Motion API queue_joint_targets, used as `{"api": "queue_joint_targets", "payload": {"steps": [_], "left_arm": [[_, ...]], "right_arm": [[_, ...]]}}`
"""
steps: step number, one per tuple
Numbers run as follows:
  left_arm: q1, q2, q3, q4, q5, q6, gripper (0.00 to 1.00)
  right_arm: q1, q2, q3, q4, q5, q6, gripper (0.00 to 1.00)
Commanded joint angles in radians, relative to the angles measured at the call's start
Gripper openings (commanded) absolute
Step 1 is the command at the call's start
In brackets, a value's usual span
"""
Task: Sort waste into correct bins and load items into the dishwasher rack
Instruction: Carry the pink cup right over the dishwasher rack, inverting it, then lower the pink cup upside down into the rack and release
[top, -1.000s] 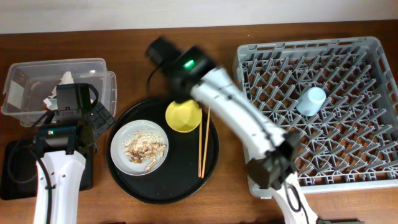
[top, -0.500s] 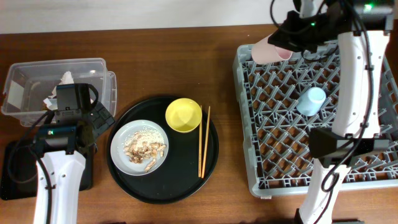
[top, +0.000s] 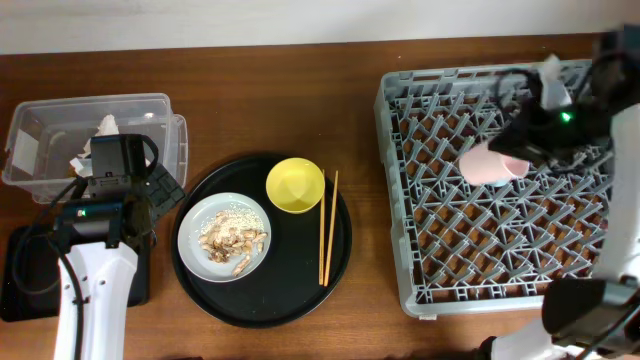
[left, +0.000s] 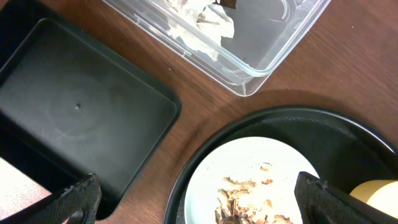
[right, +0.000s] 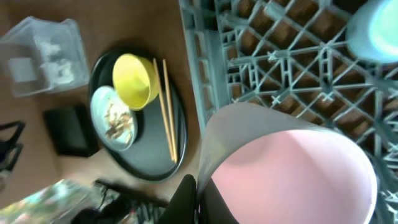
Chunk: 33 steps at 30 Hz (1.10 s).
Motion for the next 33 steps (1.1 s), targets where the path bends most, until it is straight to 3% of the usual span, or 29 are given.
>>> {"api": "queue_joint_targets", "payload": {"steps": [1,8,17,30,33], "left_arm": [[0.004,-0.011,0.012,-0.001,0.0,-0.006,0.99],[0.004,-0.011,0.012,-0.001,0.0,-0.006,0.99],[0.004,-0.011,0.012,-0.001,0.0,-0.006,0.99],[0.004,-0.011,0.012,-0.001,0.0,-0.006,0.99],[0.004,-0.011,0.012,-0.001,0.0,-0.006,0.99]], "right_arm": [[-0.124,0.017,-0.14,-0.006,-0.252,-0.24,0.04],[-0.309,0.04,-0.38,0.016,-0.391,-0.424,0.04],[-0.348,0.14,-0.547,0.099,-0.438,-0.464,0.04],[-0.38,0.181,-0.547,0.076,-0.277,-0.431,0.05],[-0.393,0.181,-0.547,0.114,-0.197,-0.323,0.04]]}}
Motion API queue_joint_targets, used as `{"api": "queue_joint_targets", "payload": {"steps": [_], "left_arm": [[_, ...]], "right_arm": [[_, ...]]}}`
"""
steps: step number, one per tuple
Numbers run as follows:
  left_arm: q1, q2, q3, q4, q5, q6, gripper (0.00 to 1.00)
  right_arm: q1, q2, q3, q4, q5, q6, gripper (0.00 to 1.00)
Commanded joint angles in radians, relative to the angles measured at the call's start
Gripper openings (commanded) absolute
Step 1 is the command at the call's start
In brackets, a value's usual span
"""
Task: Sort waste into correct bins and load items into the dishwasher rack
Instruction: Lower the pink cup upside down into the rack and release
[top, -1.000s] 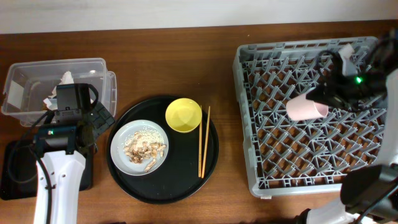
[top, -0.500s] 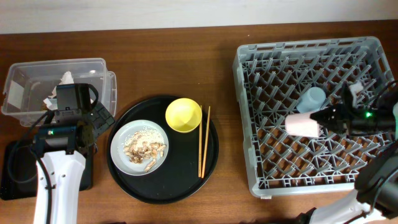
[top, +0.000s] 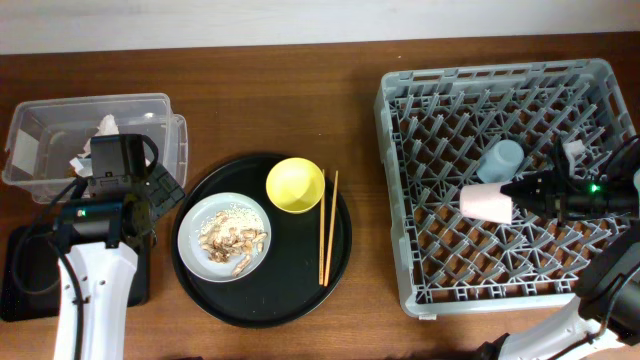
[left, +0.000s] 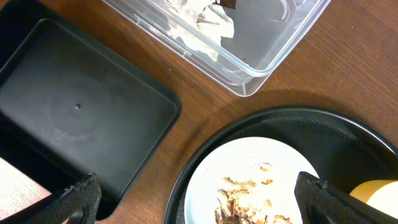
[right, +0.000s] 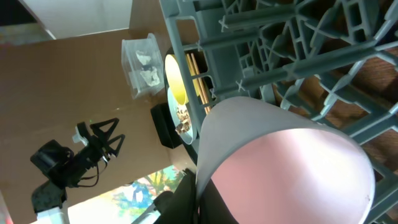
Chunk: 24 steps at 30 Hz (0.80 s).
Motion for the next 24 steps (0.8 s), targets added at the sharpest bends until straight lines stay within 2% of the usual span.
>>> {"api": "queue_joint_targets", "payload": {"steps": [1,8,16,21,24], "left_arm": [[0.004,-0.011,0.012,-0.002,0.0,-0.006,0.99],[0.004,-0.011,0.012,-0.002,0.0,-0.006,0.99],[0.004,-0.011,0.012,-0.002,0.0,-0.006,0.99],[0.004,-0.011,0.012,-0.001,0.0,-0.006,0.99],[0.004,-0.01,0.011,-0.003,0.0,-0.006,0.99]], "right_arm": [[-0.023,0.018,-0.01,0.066,0.229,0.152,0.04],[-0.071,0.017,0.018,0.14,0.396,0.346,0.06],[-0.083,0.003,0.097,0.148,0.623,0.554,0.11],[-0.083,-0.103,0.138,0.145,0.769,0.662,0.11],[-0.082,-0.211,0.159,0.131,0.781,0.675,0.11]]}}
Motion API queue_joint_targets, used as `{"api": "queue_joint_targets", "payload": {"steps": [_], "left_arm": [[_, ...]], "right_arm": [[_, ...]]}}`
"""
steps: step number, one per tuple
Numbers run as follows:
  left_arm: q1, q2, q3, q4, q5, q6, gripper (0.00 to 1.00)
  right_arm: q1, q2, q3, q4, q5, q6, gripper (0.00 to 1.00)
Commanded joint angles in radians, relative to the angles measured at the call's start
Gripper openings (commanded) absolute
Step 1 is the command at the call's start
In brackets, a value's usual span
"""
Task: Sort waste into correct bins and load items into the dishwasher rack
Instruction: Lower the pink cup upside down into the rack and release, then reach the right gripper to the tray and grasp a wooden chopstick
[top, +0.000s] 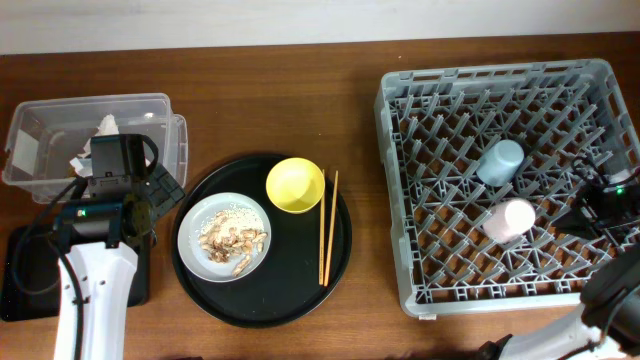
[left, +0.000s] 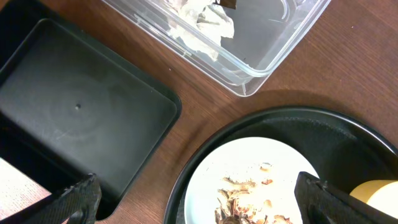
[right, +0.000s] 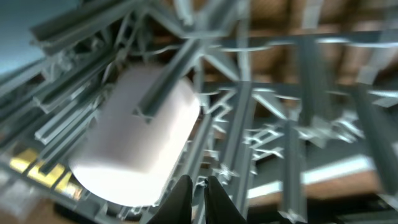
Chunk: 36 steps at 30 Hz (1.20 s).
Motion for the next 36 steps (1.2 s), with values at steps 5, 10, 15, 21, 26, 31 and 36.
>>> {"api": "queue_joint_targets", "payload": {"steps": [5,10,15,21,26,31,36], "left_arm": [[0.004,-0.01,0.011,-0.002,0.0,-0.006,0.99],[0.004,-0.01,0.01,-0.002,0.0,-0.006,0.99],[0.004,-0.01,0.01,-0.001,0.0,-0.006,0.99],[0.004,-0.01,0.011,-0.002,0.0,-0.006,0.99],[0.004,-0.01,0.011,-0.001,0.0,-0.006,0.99],[0.004,-0.01,0.011,-0.001,0.0,-0.006,0.99],[0.004,-0.01,0.011,-0.001,0.0,-0.006,0.99]], "right_arm": [[0.064,-0.36,0.055,-0.026,0.058,0.047,0.18],[0.294,-0.533,0.055,0.018,-0.072,0.001,0.59],[0.686,-0.542,0.048,0.134,-0.039,0.066,0.6],[1.056,-0.373,0.036,0.197,0.22,0.297,0.57],[1.245,-0.137,0.036,0.227,0.251,0.352,0.49],[1.325,0.058,0.036,0.265,0.251,0.402,0.37],[1.339,0.154,0.036,0.328,0.216,0.433,0.38]]}}
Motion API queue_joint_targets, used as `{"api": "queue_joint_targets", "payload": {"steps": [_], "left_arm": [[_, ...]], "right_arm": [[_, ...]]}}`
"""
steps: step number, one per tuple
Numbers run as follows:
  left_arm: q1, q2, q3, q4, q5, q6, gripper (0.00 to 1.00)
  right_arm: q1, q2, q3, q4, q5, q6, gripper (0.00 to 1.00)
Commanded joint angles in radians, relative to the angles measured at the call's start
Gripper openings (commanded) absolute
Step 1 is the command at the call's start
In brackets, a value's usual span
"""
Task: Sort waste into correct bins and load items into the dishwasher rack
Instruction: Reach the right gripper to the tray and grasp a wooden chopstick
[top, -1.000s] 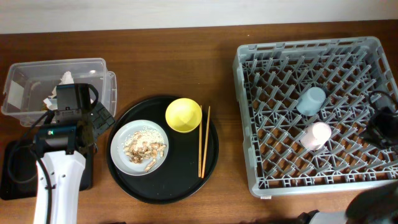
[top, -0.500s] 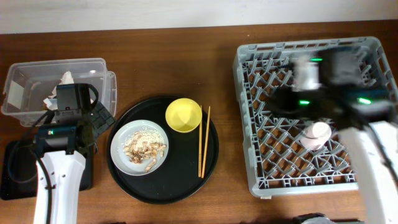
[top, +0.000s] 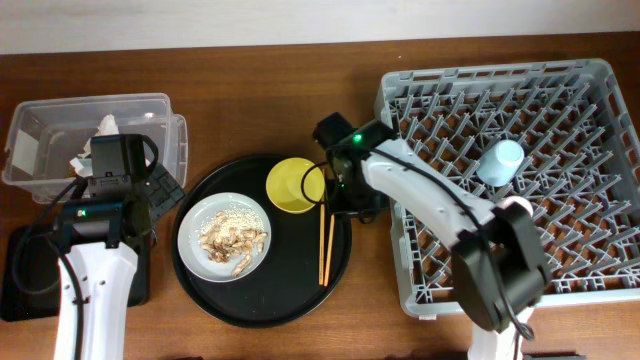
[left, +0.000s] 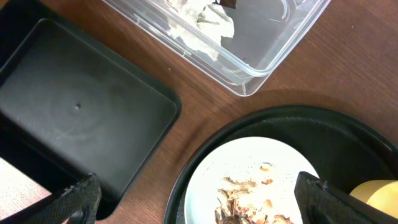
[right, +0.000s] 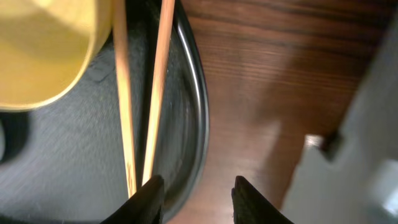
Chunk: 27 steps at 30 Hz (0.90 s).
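My right gripper (top: 345, 200) is open, low over the right rim of the round black tray (right: 198, 124), beside the two wooden chopsticks (right: 158, 93). The yellow bowl (top: 295, 185) and a white plate of food scraps (top: 223, 237) also sit on the tray. In the grey dishwasher rack (top: 440, 290) stand a pink cup (top: 517, 207), partly behind my right arm, and a blue cup (top: 500, 160). My left gripper (left: 199, 205) is open above the plate's left edge (left: 249, 180), holding nothing.
A clear plastic bin (top: 90, 140) with crumpled tissue stands at the far left. A black rectangular bin (left: 68, 106) lies in front of it. The rack's left wall (right: 373, 124) is close to the right of my right gripper.
My right gripper has left the pink cup at the rack's right side and now hangs open over the tray's right rim by the chopsticks. The left arm has not moved.
My right gripper first held the pink cup over the back of the rack. Then it held the cup lower, over the rack's middle right. Later the cup sat in the rack beside the blue cup. Now the gripper is open at the chopsticks.
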Motion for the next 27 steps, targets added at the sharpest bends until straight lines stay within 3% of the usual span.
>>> {"api": "queue_joint_targets", "payload": {"steps": [1,13,27], "left_arm": [[0.004,-0.01,0.011,-0.002,0.0,-0.006,0.99],[0.004,-0.01,0.01,-0.001,0.0,-0.006,0.99],[0.004,-0.01,0.011,-0.001,0.0,-0.006,0.99]], "right_arm": [[0.005,0.03,-0.003,0.035,-0.035,0.038,0.38],[0.032,0.034,-0.099,0.179,-0.025,0.218,0.34],[0.092,0.034,-0.161,0.266,0.056,0.3,0.29]]}}
